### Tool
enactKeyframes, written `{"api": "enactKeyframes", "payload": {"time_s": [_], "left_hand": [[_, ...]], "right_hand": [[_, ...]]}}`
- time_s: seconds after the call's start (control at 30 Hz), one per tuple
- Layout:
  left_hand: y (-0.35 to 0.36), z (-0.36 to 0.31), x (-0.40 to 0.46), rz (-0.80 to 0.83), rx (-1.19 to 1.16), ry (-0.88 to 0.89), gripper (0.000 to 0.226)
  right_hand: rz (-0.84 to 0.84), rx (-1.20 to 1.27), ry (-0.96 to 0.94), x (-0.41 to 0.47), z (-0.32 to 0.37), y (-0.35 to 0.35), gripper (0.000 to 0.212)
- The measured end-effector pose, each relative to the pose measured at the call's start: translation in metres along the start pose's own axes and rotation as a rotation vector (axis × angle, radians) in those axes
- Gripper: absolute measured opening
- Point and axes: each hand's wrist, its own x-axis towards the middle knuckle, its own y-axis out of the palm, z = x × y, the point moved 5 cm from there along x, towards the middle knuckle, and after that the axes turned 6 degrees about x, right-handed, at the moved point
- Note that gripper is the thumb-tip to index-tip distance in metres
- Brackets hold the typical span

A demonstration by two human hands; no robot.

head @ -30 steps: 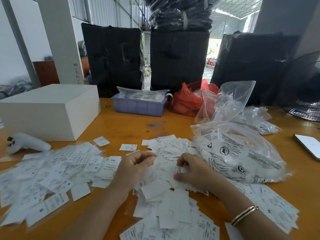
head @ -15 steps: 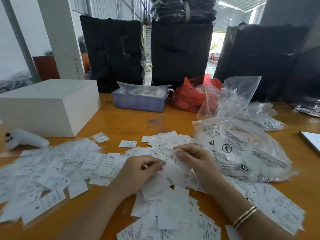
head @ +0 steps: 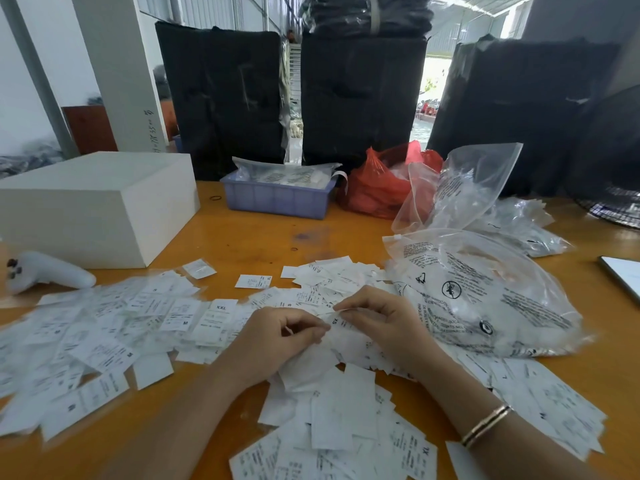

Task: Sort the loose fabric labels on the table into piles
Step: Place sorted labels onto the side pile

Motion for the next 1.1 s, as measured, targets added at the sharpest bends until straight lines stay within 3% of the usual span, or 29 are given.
{"api": "enactKeyframes", "payload": {"time_s": [0.4, 0.5, 0.63, 0.7, 0.87, 1.1], "left_hand": [[0.003, 0.001, 0.0, -0.002, -0.016, 0.007, 0.016], [-0.004, 0.003, 0.001, -0.107, -0.029, -0.03, 0.02], [-0.015, 0.006, 0.002, -0.259, -0.086, -0.078, 0.023], [-0.013, 0.007, 0.003, -0.222, -0.084, -0.079, 0.019], [-0.006, 0.01, 0.003, -0.149, -0.051, -0.089, 0.01], [-0.002, 0.011, 0.004, -0.111, 0.01, -0.042, 0.011]], "right_hand": [[0.125, -0.057, 0.104, 0.0, -0.01, 0.013, 0.026], [0.057, 0.073, 0.15, 0.0, -0.014, 0.006, 0.033], [-0.019, 0.139, 0.195, 0.001, -0.018, -0.006, 0.014], [0.01, 0.088, 0.183, 0.001, -0.018, -0.004, 0.01], [0.039, -0.075, 0.137, -0.001, -0.015, 0.001, 0.023], [0.099, -0.11, 0.142, -0.001, -0.015, 0.005, 0.029]]}}
